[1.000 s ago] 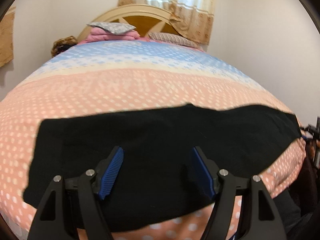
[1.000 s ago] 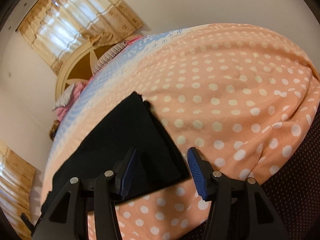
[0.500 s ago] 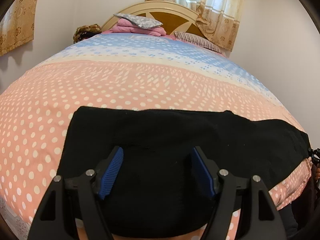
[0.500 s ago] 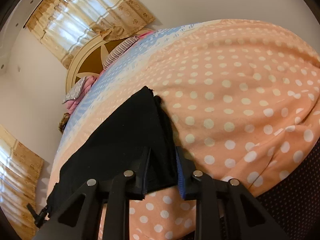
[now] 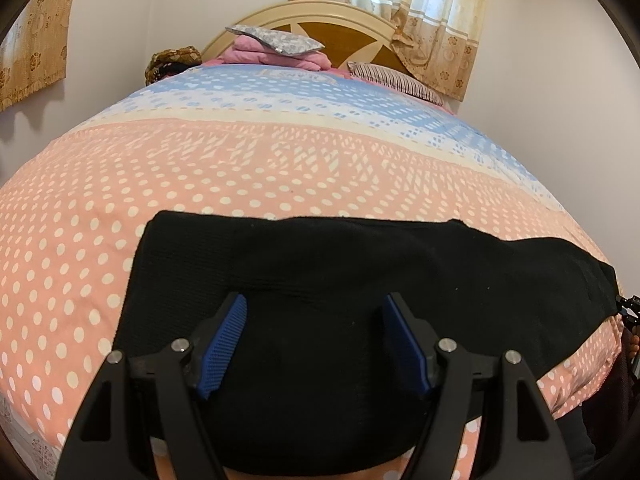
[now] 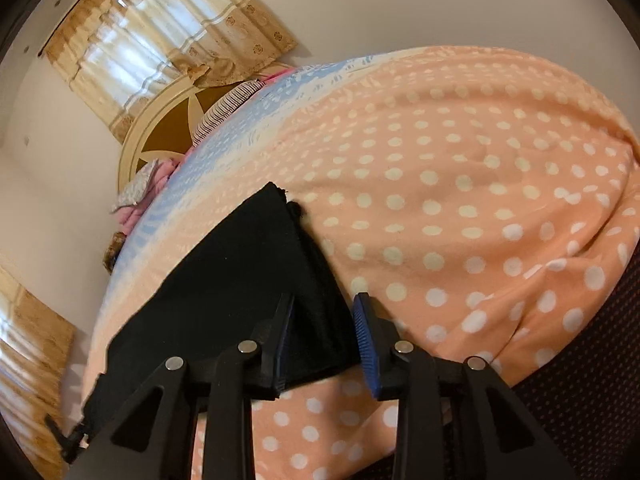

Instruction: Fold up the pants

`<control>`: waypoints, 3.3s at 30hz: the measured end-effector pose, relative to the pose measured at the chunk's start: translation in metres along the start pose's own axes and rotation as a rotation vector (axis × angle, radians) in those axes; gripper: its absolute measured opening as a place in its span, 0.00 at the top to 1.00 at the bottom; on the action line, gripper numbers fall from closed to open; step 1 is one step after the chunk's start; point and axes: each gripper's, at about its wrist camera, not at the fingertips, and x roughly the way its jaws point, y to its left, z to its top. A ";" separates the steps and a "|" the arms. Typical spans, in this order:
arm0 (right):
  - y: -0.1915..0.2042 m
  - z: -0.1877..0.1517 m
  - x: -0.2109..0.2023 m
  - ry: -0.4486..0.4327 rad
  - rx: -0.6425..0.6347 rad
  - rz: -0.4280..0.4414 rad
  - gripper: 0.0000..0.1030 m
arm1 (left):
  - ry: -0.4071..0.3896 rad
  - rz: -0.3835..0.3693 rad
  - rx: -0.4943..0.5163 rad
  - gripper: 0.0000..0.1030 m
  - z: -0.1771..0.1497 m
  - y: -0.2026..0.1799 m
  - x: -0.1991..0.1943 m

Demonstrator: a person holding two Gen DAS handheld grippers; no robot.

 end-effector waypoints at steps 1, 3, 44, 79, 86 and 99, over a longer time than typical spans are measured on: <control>0.000 0.001 0.001 0.002 -0.002 -0.002 0.69 | 0.000 0.000 0.001 0.29 0.000 0.000 0.000; -0.002 0.001 -0.001 0.002 0.003 -0.014 0.69 | 0.002 -0.001 0.000 0.29 0.000 0.000 0.000; 0.078 0.002 -0.040 -0.082 -0.149 0.265 0.87 | -0.008 -0.006 -0.026 0.27 0.003 0.009 -0.004; 0.365 -0.167 0.066 0.192 -0.875 0.290 0.90 | -0.002 -0.033 -0.028 0.26 0.000 0.009 -0.001; 0.398 -0.193 0.069 0.203 -0.964 0.339 0.90 | -0.002 -0.031 -0.024 0.26 -0.001 0.009 -0.002; 0.403 -0.233 0.101 0.271 -1.050 0.331 0.88 | -0.040 -0.059 -0.037 0.26 0.004 -0.003 -0.012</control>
